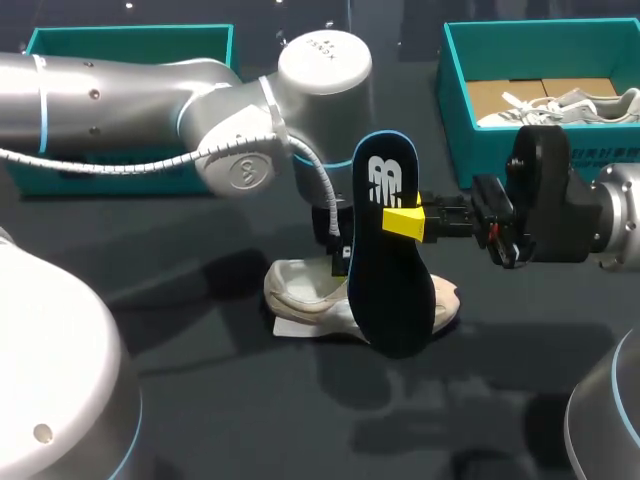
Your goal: Take the shoe out of the shoebox, open the shoe tongue, remove and reinsert the insole, then place the shoe into the shoebox
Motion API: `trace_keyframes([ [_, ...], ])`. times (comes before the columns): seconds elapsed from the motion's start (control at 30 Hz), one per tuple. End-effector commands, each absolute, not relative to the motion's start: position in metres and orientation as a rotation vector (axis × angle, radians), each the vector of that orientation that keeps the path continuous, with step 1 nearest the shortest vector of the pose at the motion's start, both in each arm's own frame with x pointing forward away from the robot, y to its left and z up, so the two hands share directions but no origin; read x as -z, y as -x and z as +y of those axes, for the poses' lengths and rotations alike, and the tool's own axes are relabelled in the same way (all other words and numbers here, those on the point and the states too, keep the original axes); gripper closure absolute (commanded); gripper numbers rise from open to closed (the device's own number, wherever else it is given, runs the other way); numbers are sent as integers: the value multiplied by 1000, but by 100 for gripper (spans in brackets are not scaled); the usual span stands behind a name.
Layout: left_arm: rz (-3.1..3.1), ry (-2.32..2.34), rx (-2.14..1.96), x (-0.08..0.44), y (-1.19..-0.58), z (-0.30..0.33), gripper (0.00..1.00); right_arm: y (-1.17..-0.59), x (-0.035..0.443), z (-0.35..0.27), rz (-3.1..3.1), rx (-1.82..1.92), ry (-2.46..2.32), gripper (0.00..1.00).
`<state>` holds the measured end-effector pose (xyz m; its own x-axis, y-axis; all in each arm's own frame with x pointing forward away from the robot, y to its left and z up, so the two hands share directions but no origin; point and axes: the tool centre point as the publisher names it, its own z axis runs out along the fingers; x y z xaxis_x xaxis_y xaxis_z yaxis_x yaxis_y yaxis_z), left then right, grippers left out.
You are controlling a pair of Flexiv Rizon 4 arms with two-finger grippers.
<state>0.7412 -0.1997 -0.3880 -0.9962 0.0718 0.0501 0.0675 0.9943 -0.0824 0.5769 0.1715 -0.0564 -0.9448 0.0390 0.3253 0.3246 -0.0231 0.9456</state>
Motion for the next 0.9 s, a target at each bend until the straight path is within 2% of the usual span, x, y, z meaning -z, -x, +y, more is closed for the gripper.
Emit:
trace_keyframes([
  [0.03, -3042, 146, -139, 383, -744, -196, 100, -577, 57, 173, -2042, 2078, 390, 100],
  [0.33, -2954, 352, -134, 362, -739, -193, 100, -577, 57, 173, -2042, 2078, 390, 100],
  [0.67, -2786, 875, -190, 326, -735, -182, 100, -577, 57, 173, -2042, 2078, 390, 100],
  [0.9, -2786, 875, -190, 326, -735, -182, 100, -577, 57, 173, -2042, 2078, 390, 100],
])
